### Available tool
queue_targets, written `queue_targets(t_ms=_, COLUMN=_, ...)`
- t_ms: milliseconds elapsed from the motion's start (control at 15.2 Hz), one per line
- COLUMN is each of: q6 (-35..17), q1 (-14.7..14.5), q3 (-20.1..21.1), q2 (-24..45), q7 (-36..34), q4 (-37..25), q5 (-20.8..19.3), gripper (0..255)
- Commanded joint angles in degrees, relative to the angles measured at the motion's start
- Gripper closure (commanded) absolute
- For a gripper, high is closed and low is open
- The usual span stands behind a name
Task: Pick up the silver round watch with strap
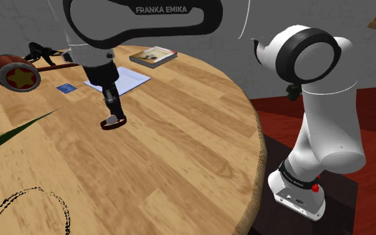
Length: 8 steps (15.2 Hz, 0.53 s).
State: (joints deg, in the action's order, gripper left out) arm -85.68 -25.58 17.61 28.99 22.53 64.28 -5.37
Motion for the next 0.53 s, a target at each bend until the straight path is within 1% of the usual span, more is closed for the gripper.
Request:
queue_targets(t_ms=0, q6=1.9, q1=-0.36, q3=0.01, q2=0.54, q7=-0.14, q4=-2.4, q5=-0.13, gripper=255)
queue_targets(t_ms=330, q6=7.19, q1=-1.42, q3=-0.06, q2=2.69, q7=-0.24, q4=-9.87, q5=-0.67, gripper=255)
queue_targets(t_ms=462, q6=7.36, q1=-1.46, q3=-0.07, q2=2.76, q7=-0.24, q4=-10.12, q5=-0.69, gripper=255)
